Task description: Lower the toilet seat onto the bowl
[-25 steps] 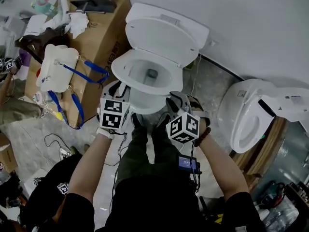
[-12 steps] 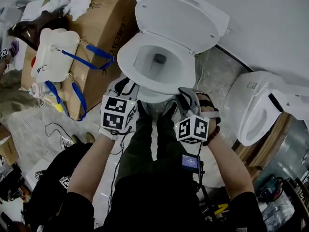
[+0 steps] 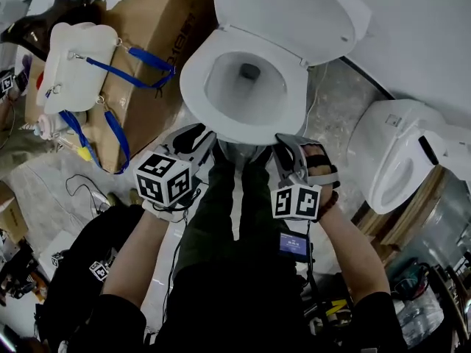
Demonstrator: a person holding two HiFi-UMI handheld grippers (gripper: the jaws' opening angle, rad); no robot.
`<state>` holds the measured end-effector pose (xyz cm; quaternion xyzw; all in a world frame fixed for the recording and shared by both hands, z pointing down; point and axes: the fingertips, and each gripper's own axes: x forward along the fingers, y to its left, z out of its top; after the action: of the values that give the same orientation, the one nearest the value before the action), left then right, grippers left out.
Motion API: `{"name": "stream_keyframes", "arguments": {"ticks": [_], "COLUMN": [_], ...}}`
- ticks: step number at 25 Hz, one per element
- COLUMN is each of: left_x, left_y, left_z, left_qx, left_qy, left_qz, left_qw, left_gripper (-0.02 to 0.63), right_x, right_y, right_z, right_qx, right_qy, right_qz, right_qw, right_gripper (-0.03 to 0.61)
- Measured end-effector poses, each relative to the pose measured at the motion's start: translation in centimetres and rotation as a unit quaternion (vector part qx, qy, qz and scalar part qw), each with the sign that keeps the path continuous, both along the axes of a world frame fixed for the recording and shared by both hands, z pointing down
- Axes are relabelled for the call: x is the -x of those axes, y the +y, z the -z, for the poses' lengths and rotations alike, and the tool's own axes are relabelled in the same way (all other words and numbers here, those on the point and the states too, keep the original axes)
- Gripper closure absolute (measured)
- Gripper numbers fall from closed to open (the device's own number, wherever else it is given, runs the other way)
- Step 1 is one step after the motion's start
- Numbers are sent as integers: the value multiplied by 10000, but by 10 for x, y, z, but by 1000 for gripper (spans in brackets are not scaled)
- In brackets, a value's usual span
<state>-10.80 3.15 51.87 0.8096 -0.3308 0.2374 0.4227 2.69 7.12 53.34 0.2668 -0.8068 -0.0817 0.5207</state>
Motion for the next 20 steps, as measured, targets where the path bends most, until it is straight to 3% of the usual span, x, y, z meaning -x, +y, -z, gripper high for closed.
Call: {"name": "stream_keyframes", "arguments": {"ticks": [5, 10, 14, 20], "left_x": [1, 4, 9, 19], "left_y": [15, 18, 19, 20], "left_z": [-7, -6, -1, -26], "left_qx": [502, 979, 1074, 1247], "left_qy": [815, 1657, 2186, 2176], "left_qz": [527, 1270, 1690, 2096], "left_qw": [9940, 9730, 9550, 9451], "left_gripper": [489, 489, 489, 488], "right_x": [5, 5, 9, 15], "right_y": [7, 8, 14, 28], "right_z": [-8, -11, -18, -38], "right_qx": [-30, -67, -111, -57], "right_qy": [31, 21, 114, 200], "right_qz": [-8, -60, -7, 67], "right_qw": [10000, 10000, 9999, 9998], "right_gripper": [489, 489, 489, 488]}}
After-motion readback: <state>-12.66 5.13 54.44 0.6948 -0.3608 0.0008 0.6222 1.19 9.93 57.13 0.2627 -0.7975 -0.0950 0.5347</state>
